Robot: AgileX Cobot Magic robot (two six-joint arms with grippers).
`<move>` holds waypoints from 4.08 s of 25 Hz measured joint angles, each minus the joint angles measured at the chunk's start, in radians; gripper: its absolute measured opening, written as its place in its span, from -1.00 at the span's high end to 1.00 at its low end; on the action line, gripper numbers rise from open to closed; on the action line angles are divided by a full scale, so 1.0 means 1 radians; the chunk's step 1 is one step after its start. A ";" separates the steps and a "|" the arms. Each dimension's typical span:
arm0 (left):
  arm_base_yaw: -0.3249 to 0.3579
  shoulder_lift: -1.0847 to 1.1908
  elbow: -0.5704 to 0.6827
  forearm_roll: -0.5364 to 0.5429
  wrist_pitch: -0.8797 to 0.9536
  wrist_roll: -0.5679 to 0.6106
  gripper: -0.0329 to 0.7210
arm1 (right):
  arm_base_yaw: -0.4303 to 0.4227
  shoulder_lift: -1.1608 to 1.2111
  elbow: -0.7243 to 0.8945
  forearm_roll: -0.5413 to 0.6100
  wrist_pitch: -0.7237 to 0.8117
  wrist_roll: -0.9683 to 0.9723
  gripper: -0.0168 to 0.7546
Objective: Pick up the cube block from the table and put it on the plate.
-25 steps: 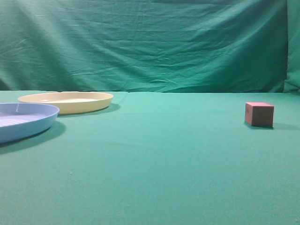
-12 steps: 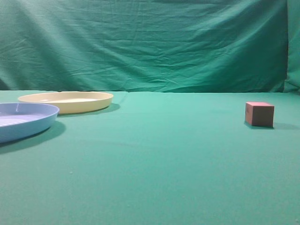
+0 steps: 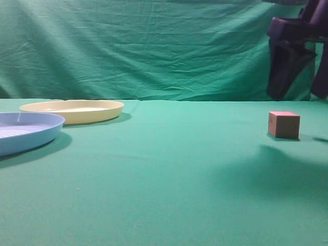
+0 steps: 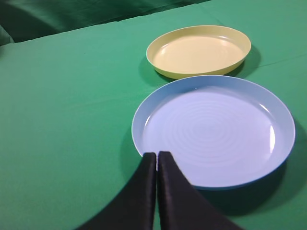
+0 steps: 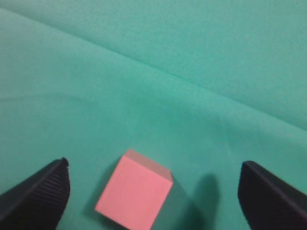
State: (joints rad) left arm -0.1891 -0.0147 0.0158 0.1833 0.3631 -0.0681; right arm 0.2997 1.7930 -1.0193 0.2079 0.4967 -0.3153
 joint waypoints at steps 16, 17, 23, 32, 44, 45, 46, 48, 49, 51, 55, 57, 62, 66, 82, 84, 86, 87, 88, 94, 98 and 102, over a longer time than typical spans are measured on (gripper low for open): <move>0.000 0.000 0.000 0.000 0.000 0.000 0.91 | 0.080 0.084 -0.431 0.096 0.116 -0.064 0.33; 0.000 0.000 0.000 0.000 0.000 0.000 0.91 | 0.109 0.101 -0.480 0.102 0.102 -0.082 0.33; 0.000 0.000 0.000 0.000 0.000 0.000 0.91 | 0.300 0.315 -0.828 0.116 0.064 -0.111 0.33; 0.000 0.000 0.000 0.000 0.000 0.000 0.91 | 0.429 0.663 -1.116 0.118 0.006 -0.162 0.33; 0.000 0.000 0.000 0.000 0.000 0.000 0.91 | 0.431 0.657 -1.146 0.129 0.104 -0.162 -0.60; 0.000 0.000 0.000 0.000 0.000 0.000 0.91 | 0.423 0.631 -1.151 0.118 0.164 -0.158 -0.43; 0.000 0.000 0.000 0.000 0.000 0.000 0.91 | 0.414 0.599 -1.157 0.106 0.228 -0.148 -0.24; 0.000 0.000 0.000 0.000 0.000 0.000 0.91 | 0.393 0.527 -1.169 0.084 0.343 -0.093 0.36; 0.000 0.000 0.000 0.000 0.000 0.000 0.91 | 0.378 0.486 -1.173 0.079 0.404 -0.053 0.61; 0.000 0.000 0.000 0.000 0.000 0.000 0.91 | 0.350 0.410 -1.175 0.070 0.507 0.013 0.82; 0.000 0.000 0.000 0.000 0.000 0.000 0.91 | 0.316 0.289 -1.175 0.004 0.637 0.108 0.96; 0.000 0.000 0.000 0.000 0.000 0.000 0.91 | 0.314 0.216 -1.168 -0.043 0.664 0.126 0.96; 0.000 0.000 0.000 0.000 0.000 0.000 0.91 | 0.314 -0.006 -1.034 -0.092 0.666 0.131 0.96; 0.000 0.000 0.000 0.000 0.000 0.000 0.91 | 0.314 -0.196 -0.824 -0.101 0.618 0.133 0.96; 0.000 0.000 0.000 0.000 0.000 0.000 0.91 | 0.286 -0.928 -0.169 -0.361 0.531 0.339 0.96; 0.000 0.000 0.000 0.000 0.000 0.000 0.91 | 0.216 -1.031 -0.051 -0.366 0.459 0.341 0.96; 0.000 0.000 0.000 0.000 0.000 0.000 0.91 | 0.133 -1.144 0.064 -0.362 0.368 0.341 0.96; 0.000 0.000 0.000 0.000 0.000 0.000 0.91 | 0.088 -1.188 0.130 -0.357 0.328 0.341 0.96; 0.000 0.000 0.000 0.000 0.000 0.000 0.91 | 0.046 -1.238 0.188 -0.356 0.276 0.341 0.96; 0.000 0.000 0.000 0.000 0.000 0.000 0.91 | -0.130 -1.504 0.595 -0.348 0.010 0.344 0.96; 0.000 0.000 0.000 0.000 0.000 0.000 0.91 | -0.190 -1.665 0.806 -0.345 -0.043 0.348 0.96; 0.000 0.000 0.000 0.000 0.000 0.000 0.91 | -0.202 -1.785 0.936 -0.345 -0.053 0.367 0.96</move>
State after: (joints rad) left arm -0.1891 -0.0147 0.0158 0.1833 0.3631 -0.0681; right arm 0.0977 0.0082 -0.0832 -0.1370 0.4438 0.0516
